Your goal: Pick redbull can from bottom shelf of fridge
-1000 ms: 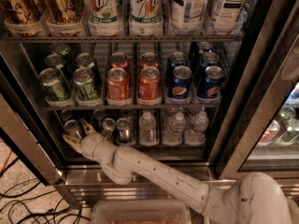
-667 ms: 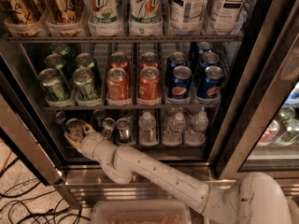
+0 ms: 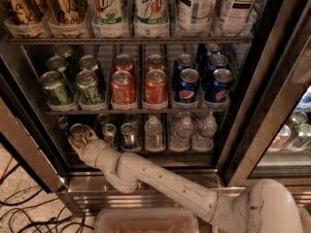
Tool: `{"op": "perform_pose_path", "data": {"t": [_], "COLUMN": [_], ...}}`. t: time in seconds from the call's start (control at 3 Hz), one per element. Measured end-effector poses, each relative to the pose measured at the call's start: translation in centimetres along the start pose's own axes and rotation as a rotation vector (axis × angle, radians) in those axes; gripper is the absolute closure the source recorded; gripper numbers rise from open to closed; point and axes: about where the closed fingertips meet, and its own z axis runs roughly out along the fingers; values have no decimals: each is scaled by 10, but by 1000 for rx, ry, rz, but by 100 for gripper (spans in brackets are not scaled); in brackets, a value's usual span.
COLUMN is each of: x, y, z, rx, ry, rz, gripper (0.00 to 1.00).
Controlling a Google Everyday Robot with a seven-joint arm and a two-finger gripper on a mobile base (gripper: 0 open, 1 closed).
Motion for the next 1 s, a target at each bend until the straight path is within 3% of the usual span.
{"op": "perform_pose_path", "data": {"t": [1.0], "x": [-57], "y": [19], "z": [-25], "rx": [59], "ry": [-98], "rz": [-121], "gripper": [100]}}
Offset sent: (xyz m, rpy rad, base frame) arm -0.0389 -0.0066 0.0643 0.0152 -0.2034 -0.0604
